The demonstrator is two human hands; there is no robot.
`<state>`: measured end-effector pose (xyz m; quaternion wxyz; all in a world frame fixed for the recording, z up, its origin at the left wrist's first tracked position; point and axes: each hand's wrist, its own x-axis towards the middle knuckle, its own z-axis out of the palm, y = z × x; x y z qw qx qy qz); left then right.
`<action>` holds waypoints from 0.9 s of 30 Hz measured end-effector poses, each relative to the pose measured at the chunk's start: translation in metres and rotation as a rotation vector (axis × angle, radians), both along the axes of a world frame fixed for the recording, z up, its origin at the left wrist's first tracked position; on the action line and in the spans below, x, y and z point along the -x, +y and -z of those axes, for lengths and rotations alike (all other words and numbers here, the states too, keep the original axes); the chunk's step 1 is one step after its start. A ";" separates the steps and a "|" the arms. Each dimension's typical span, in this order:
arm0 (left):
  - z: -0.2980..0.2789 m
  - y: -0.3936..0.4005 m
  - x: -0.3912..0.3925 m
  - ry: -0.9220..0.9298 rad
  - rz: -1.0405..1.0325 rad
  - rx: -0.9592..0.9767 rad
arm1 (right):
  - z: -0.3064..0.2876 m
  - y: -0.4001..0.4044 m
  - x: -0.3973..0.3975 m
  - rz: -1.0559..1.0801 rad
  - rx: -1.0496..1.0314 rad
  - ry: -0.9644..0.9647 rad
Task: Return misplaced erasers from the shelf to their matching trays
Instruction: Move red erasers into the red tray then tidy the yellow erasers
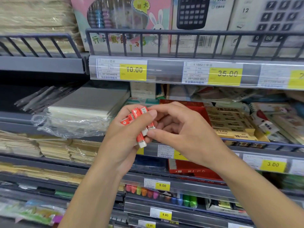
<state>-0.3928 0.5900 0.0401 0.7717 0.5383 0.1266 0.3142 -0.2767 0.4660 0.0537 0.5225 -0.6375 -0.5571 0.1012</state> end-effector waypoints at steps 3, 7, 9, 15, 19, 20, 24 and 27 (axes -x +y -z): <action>0.000 0.003 0.004 0.002 0.009 -0.024 | 0.001 0.000 0.004 -0.064 -0.033 0.142; 0.000 0.004 0.006 -0.007 0.042 -0.042 | -0.002 -0.001 0.001 -0.093 -0.032 0.264; 0.001 0.005 0.007 -0.011 0.034 -0.029 | -0.008 -0.005 -0.006 -0.052 -0.015 0.260; 0.003 0.016 0.010 0.017 -0.041 0.044 | -0.030 -0.009 -0.066 0.246 0.252 -0.051; 0.003 0.019 0.010 0.020 -0.036 0.058 | -0.031 0.006 -0.095 0.160 0.533 -0.249; 0.003 0.019 0.010 0.023 -0.035 0.057 | -0.030 0.009 -0.098 0.133 0.579 -0.307; 0.004 0.021 0.010 0.039 -0.036 0.050 | -0.023 0.018 -0.105 0.004 0.625 -0.425; 0.004 0.021 0.010 0.046 -0.033 0.047 | -0.017 0.025 -0.107 -0.046 0.619 -0.457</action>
